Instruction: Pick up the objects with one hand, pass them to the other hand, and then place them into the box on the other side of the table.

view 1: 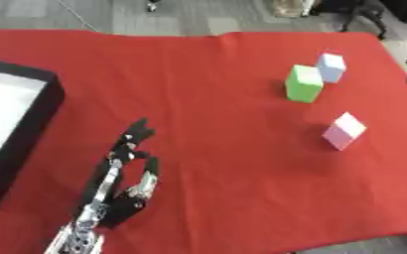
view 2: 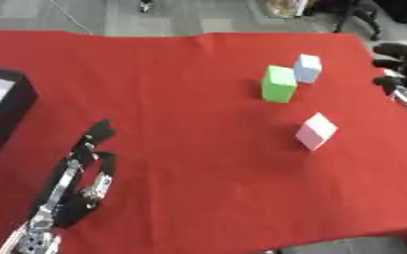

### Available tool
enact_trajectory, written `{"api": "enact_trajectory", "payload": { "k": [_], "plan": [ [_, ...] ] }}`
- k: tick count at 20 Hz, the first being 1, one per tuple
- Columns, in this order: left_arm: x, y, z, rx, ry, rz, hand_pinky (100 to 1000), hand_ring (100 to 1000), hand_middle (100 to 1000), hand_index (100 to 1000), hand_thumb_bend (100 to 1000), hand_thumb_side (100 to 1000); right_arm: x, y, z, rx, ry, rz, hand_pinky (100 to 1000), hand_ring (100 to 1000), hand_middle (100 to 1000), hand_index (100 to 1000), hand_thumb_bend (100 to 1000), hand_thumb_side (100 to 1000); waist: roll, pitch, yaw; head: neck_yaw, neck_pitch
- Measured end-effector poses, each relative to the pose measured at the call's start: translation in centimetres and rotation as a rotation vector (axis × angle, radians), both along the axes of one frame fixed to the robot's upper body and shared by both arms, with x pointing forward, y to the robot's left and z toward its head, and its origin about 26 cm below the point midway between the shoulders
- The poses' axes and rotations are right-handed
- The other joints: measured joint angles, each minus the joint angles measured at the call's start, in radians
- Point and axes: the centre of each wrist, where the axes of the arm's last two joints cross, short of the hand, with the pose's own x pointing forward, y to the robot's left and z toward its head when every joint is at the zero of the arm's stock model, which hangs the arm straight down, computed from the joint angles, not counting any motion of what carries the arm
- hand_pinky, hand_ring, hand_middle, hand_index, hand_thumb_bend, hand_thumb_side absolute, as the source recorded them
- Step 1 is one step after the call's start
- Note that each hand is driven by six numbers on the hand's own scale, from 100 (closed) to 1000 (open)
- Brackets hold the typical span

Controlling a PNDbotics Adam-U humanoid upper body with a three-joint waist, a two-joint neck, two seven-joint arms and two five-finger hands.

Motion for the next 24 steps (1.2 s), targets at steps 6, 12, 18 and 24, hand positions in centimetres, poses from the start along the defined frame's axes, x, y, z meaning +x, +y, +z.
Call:
{"api": "enact_trajectory", "payload": {
  "k": [6, 12, 18, 24],
  "plan": [
    [0.0, -0.1, 0.0, 0.002, 0.002, -0.006, 759, 1000, 1000, 931, 100, 780, 0.9, 0.2, 1.3, -0.174, 0.031, 0.007, 904, 1000, 1000, 1000, 100, 315, 0.0, 0.0, 0.011, -0.031, 0.0],
    [-0.1, -0.3, 0.0, -0.001, 0.002, -0.013, 759, 1000, 1000, 931, 100, 781, 1.8, 1.0, 0.4, -0.294, 0.077, 0.046, 909, 1000, 1000, 1000, 100, 315, 0.001, 0.0, 0.017, -0.055, 0.0],
    [-0.1, -0.4, 0.0, -0.004, 0.001, -0.015, 759, 1000, 1000, 930, 100, 779, 2.5, 3.3, -2.4, -0.667, 0.059, 0.067, 913, 999, 1000, 1000, 100, 358, 0.004, 0.0, 0.019, -0.061, 0.0],
    [-0.1, -0.4, 0.0, -0.004, 0.001, -0.015, 758, 1000, 1000, 930, 100, 779, 3.0, 5.1, -5.4, -0.963, -0.01, 0.113, 918, 992, 1000, 1000, 100, 396, 0.005, 0.0, 0.019, -0.065, 0.0]
  ]
}}
